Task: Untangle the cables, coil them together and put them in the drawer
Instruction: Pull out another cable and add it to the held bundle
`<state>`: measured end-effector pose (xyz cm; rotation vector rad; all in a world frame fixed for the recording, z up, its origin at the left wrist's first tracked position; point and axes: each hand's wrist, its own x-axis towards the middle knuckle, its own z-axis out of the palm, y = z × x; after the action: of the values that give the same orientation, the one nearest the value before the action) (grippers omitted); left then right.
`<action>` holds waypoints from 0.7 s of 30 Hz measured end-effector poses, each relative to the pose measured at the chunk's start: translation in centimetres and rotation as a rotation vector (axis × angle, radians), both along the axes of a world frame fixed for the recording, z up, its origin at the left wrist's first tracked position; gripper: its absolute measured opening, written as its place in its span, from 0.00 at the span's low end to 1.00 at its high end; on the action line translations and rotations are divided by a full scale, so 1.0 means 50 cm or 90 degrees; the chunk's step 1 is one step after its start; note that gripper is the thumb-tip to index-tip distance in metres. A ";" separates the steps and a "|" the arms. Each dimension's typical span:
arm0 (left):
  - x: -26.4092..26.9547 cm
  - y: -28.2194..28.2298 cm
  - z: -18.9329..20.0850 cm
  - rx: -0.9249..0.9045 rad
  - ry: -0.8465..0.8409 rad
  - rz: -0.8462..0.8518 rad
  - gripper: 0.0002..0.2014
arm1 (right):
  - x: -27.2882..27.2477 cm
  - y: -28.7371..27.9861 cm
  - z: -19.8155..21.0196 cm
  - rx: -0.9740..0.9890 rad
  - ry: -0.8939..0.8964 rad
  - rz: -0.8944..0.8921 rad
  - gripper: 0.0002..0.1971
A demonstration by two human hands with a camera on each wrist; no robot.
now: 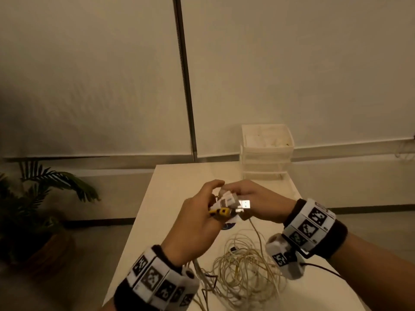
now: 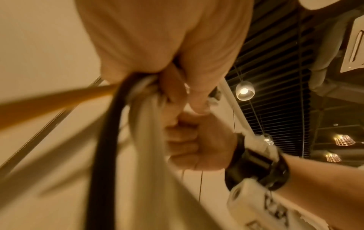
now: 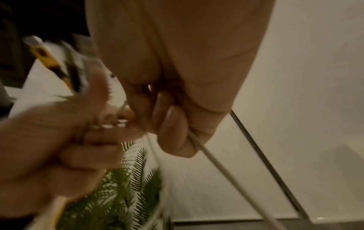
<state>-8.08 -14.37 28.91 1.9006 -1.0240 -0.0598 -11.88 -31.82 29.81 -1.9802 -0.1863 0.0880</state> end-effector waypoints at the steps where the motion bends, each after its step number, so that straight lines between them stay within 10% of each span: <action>1: 0.007 -0.003 0.005 -0.010 -0.032 0.018 0.18 | -0.002 0.002 0.010 0.017 0.006 0.001 0.13; 8: 0.033 0.007 0.025 -0.024 -0.174 0.100 0.15 | -0.004 -0.022 0.034 0.033 -0.023 0.007 0.16; 13: 0.147 0.091 0.097 -0.360 0.082 0.384 0.09 | -0.031 -0.051 -0.084 -0.006 0.056 -0.066 0.12; 16: 0.137 0.122 0.112 -0.151 -0.098 0.380 0.06 | -0.042 -0.085 -0.147 0.000 0.100 -0.157 0.14; 21: 0.040 0.072 0.074 -0.032 -0.171 0.151 0.34 | -0.019 -0.067 -0.093 0.032 0.077 -0.142 0.16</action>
<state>-6.06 -10.79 32.61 2.0061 -0.9556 0.3630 -12.84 -35.17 25.18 -1.9265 0.1096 0.0579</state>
